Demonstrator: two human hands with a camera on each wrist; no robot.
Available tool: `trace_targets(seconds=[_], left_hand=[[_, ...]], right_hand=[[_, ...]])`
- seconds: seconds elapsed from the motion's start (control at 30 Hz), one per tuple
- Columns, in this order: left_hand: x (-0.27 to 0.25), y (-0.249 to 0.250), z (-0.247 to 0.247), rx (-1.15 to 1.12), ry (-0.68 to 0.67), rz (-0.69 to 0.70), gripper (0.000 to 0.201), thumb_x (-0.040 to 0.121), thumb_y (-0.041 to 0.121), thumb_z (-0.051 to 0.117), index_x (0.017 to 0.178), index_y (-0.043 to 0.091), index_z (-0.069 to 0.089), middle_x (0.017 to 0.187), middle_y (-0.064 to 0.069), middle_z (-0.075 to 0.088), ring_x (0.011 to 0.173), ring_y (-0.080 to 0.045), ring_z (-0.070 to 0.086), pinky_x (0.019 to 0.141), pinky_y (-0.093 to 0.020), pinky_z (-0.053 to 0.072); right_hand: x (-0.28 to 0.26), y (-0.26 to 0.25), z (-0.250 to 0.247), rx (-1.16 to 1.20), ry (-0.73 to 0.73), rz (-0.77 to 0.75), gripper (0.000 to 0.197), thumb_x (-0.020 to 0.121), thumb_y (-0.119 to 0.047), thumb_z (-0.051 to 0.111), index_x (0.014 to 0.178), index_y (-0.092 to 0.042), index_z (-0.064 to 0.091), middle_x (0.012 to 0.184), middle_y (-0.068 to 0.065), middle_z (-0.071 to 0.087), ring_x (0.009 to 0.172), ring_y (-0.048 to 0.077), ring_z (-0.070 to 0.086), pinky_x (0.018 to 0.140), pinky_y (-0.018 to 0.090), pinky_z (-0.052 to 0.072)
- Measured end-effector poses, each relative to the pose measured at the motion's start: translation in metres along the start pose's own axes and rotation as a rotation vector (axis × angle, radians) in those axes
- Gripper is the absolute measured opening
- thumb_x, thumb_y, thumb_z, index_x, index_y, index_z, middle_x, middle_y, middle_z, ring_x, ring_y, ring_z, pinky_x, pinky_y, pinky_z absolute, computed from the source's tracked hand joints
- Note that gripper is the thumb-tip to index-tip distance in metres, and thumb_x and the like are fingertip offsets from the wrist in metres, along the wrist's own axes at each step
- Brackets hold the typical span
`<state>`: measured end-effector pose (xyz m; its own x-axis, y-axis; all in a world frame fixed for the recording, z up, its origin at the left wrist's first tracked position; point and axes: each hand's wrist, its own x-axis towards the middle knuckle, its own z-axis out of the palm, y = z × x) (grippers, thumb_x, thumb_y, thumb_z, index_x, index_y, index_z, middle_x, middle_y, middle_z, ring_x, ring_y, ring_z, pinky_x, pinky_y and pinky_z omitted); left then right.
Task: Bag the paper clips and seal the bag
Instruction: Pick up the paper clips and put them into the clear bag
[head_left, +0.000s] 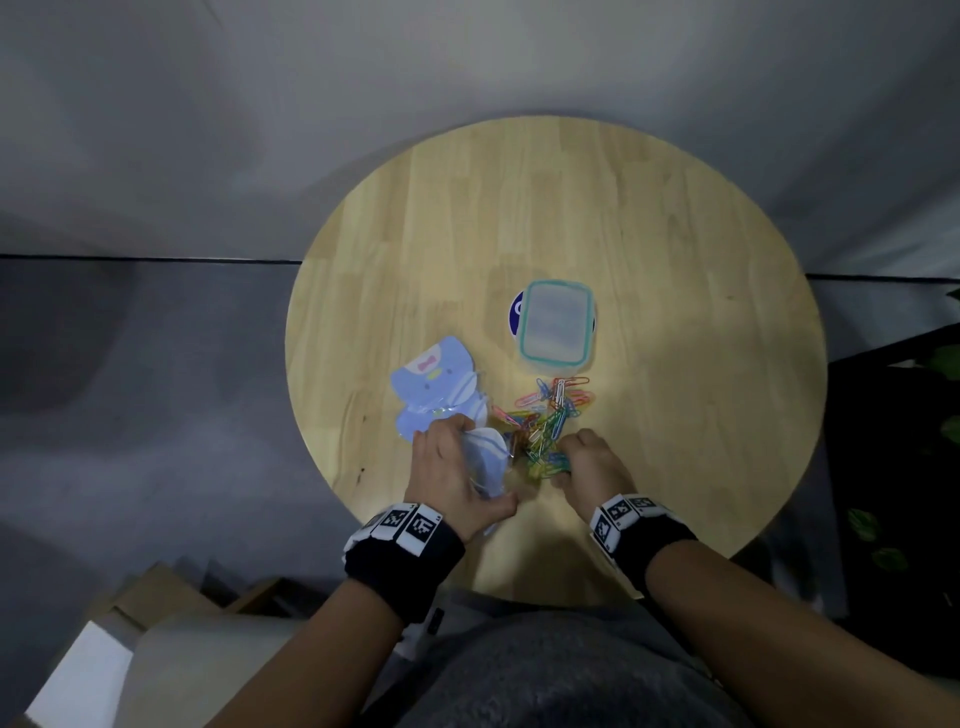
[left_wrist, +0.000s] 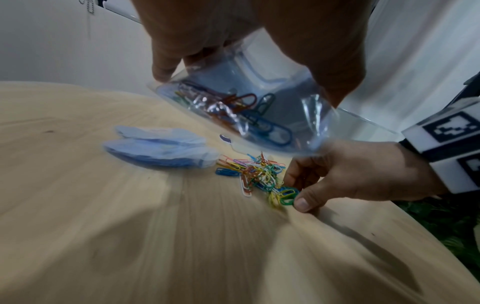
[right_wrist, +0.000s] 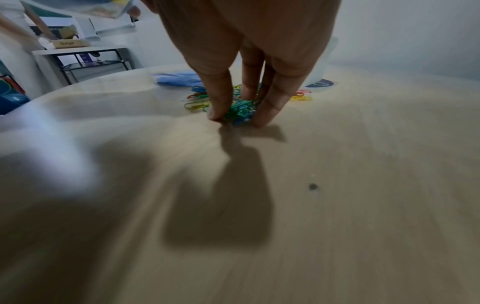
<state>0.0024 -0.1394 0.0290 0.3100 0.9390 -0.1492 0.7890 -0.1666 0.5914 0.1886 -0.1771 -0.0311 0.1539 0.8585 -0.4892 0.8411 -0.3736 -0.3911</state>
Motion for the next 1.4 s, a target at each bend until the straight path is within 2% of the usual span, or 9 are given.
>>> trace_targets(seconds=[0.37,0.5,0.67,0.83,1.0,1.07,1.17,1.27,1.4], left_hand=[[0.002,-0.007,0.013,0.026,-0.047,0.021,0.087,0.04,0.055,0.064,0.113,0.018,0.034,0.103,-0.007,0.051,0.09,-0.031,0.048,0.08,-0.038,0.045],[0.009,-0.004,0.021,0.09,-0.122,0.028,0.093,0.04,0.06,0.062,0.115,0.007,0.044,0.103,-0.008,0.05,0.092,-0.032,0.046,0.087,-0.047,0.045],[0.016,0.011,0.027,0.138,-0.148,0.109,0.095,0.044,0.055,0.069,0.12,0.004,0.045,0.105,-0.011,0.051,0.098,-0.034,0.046,0.096,-0.054,0.039],[0.017,0.031,0.029,0.042,-0.066,0.193,0.089,0.045,0.062,0.057,0.112,0.005,0.046,0.1,-0.01,0.053,0.09,-0.032,0.051,0.083,-0.045,0.046],[0.022,0.042,0.029,-0.102,0.002,0.172,0.086,0.044,0.059,0.062,0.113,0.016,0.034,0.099,-0.012,0.053,0.089,-0.031,0.053,0.075,-0.039,0.047],[0.023,0.041,0.025,-0.13,0.015,0.14,0.088,0.044,0.059,0.063,0.114,0.013,0.036,0.1,-0.011,0.053,0.091,-0.03,0.053,0.076,-0.038,0.047],[0.024,0.033,0.019,-0.101,0.013,0.107,0.092,0.043,0.061,0.062,0.113,0.004,0.044,0.101,-0.01,0.051,0.095,-0.03,0.051,0.081,-0.034,0.043],[0.022,0.023,0.012,-0.075,0.02,0.071,0.096,0.043,0.063,0.058,0.114,-0.001,0.047,0.1,-0.014,0.053,0.096,-0.034,0.052,0.083,-0.039,0.045],[0.017,0.01,0.006,-0.014,0.006,0.067,0.093,0.043,0.062,0.058,0.112,0.0,0.047,0.099,-0.016,0.055,0.093,-0.036,0.055,0.08,-0.04,0.046]], right_hand=[[-0.011,0.015,-0.012,-0.033,-0.025,0.098,0.02,0.085,-0.015,0.058,0.102,-0.006,0.061,0.111,0.016,0.062,0.104,0.035,0.058,0.082,0.034,0.047],[-0.02,0.015,-0.033,0.148,-0.005,0.188,0.013,0.082,-0.018,0.061,0.091,-0.009,0.065,0.097,0.016,0.068,0.093,0.034,0.062,0.077,0.032,0.049],[-0.03,-0.017,-0.089,0.302,-0.003,0.086,0.002,0.073,-0.011,0.071,0.074,-0.011,0.072,0.06,-0.006,0.059,0.067,0.013,0.057,0.059,0.018,0.041],[-0.025,-0.052,-0.126,0.089,-0.002,-0.055,0.013,0.073,-0.013,0.067,0.079,-0.003,0.074,0.084,0.011,0.073,0.082,0.026,0.065,0.075,0.033,0.053],[-0.02,-0.074,-0.121,0.156,0.014,-0.062,0.015,0.072,-0.015,0.067,0.073,-0.001,0.072,0.072,0.016,0.07,0.071,0.029,0.065,0.065,0.036,0.055],[-0.023,-0.072,-0.122,0.22,0.007,-0.088,0.014,0.074,-0.015,0.065,0.068,-0.004,0.071,0.063,0.009,0.069,0.062,0.021,0.062,0.061,0.033,0.05],[-0.023,-0.054,-0.127,0.426,0.083,-0.029,0.021,0.075,-0.013,0.063,0.058,-0.025,0.067,0.052,-0.012,0.061,0.049,0.0,0.054,0.061,0.024,0.047],[-0.011,-0.023,-0.102,0.322,0.125,0.088,0.015,0.071,-0.009,0.067,0.084,-0.016,0.069,0.078,0.0,0.066,0.076,0.02,0.062,0.076,0.028,0.048],[-0.008,0.003,-0.045,-0.056,-0.227,0.069,0.062,0.07,-0.014,0.073,0.126,-0.011,0.047,0.125,0.012,0.046,0.112,0.032,0.052,0.09,0.036,0.045]])
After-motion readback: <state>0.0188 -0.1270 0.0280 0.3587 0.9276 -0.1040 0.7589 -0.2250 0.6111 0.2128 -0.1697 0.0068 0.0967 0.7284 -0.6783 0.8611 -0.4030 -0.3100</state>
